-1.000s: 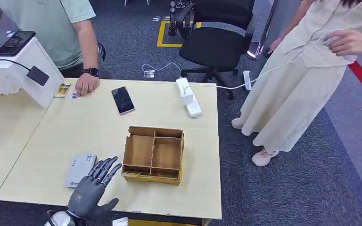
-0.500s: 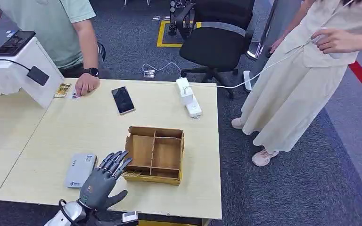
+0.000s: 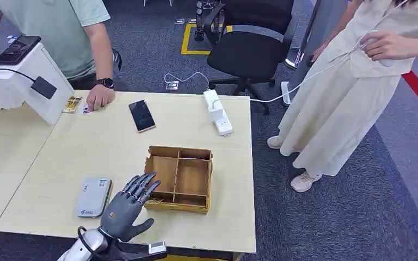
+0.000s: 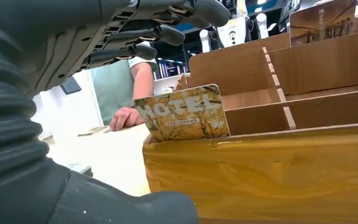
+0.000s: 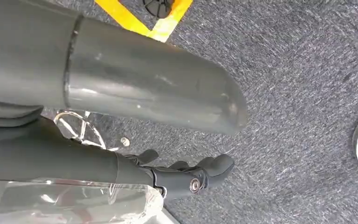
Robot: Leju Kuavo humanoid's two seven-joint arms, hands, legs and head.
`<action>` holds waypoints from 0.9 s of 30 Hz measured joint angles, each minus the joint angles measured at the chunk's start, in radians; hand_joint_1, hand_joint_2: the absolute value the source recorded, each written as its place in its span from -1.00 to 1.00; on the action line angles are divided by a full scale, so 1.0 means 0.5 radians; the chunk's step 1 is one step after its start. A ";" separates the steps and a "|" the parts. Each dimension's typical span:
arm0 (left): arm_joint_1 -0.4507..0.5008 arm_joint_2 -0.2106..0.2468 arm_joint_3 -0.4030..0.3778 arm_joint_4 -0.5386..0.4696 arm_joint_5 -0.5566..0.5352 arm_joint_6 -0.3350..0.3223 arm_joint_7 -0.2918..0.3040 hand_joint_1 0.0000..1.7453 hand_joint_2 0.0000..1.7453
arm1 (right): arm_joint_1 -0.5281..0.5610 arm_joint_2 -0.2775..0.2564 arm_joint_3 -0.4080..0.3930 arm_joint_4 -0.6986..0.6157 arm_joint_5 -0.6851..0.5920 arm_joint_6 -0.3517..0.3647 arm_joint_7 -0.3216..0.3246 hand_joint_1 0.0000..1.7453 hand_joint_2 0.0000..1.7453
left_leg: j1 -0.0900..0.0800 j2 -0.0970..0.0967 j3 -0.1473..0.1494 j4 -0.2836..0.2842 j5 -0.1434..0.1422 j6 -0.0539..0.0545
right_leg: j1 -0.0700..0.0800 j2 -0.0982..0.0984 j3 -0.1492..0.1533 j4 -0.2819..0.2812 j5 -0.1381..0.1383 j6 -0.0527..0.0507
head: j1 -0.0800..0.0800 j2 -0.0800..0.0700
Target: Pass the card to the sensor for recognition and then transmit it.
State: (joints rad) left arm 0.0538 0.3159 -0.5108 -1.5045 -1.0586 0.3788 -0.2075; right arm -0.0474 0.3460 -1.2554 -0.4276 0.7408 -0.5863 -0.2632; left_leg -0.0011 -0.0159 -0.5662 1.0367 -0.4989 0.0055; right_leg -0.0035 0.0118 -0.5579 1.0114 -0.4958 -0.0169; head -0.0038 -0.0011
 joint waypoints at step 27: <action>-0.074 -0.018 -0.043 0.031 -0.063 0.002 -0.005 1.00 1.00 | -0.001 0.000 -0.002 0.008 0.033 -0.006 0.016 -1.00 -1.00 | 0.000 0.000 0.000 0.000 0.000 0.000 | 0.000 0.000 0.000 0.000 0.000 0.000 | 0.000 0.000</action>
State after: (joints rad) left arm 0.0169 0.3071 -0.5321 -1.4893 -1.0899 0.3796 -0.2098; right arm -0.0480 0.3460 -1.2562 -0.4238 0.7572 -0.5894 -0.2552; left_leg -0.0011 -0.0159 -0.5661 1.0367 -0.4989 0.0055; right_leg -0.0035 0.0119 -0.5579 1.0114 -0.4958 -0.0169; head -0.0038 -0.0011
